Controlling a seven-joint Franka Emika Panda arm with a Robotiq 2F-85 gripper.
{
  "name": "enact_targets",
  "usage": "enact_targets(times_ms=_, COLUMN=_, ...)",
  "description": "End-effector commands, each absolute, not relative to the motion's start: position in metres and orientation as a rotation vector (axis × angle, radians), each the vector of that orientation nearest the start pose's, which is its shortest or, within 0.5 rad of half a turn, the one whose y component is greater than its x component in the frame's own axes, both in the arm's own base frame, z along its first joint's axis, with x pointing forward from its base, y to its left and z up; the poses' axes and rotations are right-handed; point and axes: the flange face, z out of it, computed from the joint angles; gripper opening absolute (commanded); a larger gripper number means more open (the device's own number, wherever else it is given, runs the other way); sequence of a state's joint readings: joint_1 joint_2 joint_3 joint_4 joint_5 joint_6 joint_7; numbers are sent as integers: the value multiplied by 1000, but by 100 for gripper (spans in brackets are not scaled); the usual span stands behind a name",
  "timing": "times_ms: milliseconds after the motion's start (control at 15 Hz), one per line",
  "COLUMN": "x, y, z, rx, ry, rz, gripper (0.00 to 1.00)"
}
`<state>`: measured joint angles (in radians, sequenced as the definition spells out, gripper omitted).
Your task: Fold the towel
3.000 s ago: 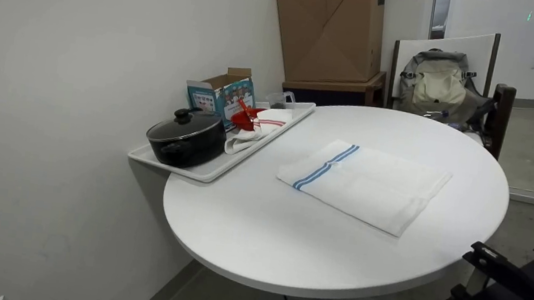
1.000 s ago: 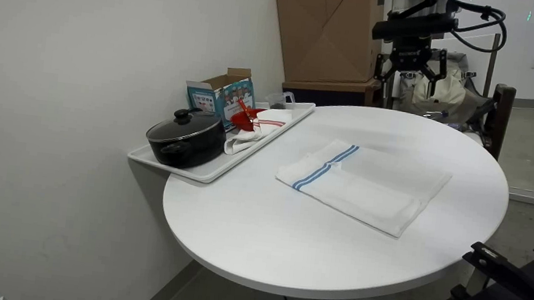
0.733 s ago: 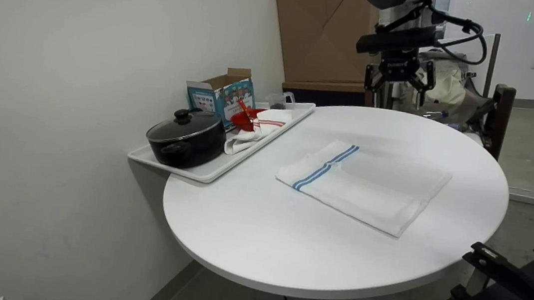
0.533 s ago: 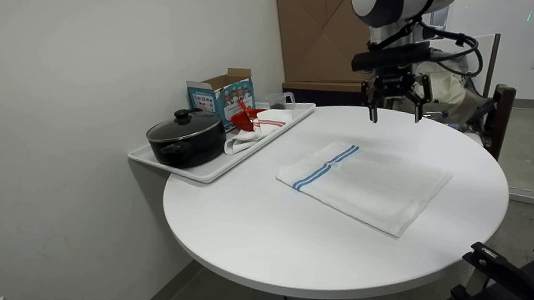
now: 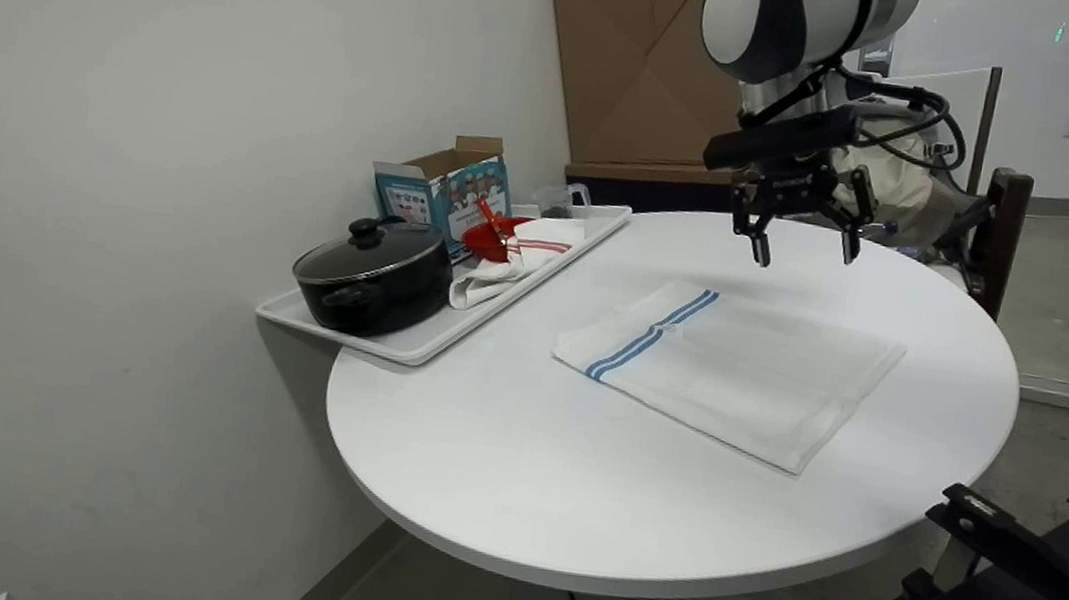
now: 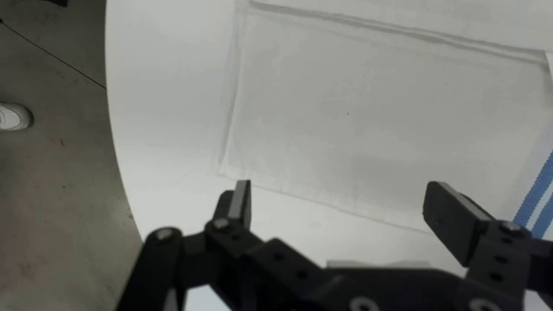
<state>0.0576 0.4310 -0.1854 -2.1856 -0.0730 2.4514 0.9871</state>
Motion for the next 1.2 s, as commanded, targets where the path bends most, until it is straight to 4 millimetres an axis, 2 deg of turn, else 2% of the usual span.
enact_targets(times_ms=0, x=526, y=-92, z=182, rx=-2773, ry=1854, rz=122, gripper=100)
enact_targets(times_ms=200, x=516, y=-110, z=165, rx=-2830, ry=1895, rz=155, gripper=100)
enact_targets(times_ms=400, x=508, y=-119, z=143, rx=-3028, ry=1744, rz=183, gripper=100)
enact_targets(times_ms=600, x=506, y=-122, z=126, rx=-3155, ry=1637, rz=174, gripper=100)
enact_targets(times_ms=800, x=503, y=-125, z=113, rx=-3159, ry=1596, rz=143, gripper=100)
enact_targets(times_ms=1133, x=492, y=-139, z=105, rx=-3070, ry=1484, rz=83, gripper=100)
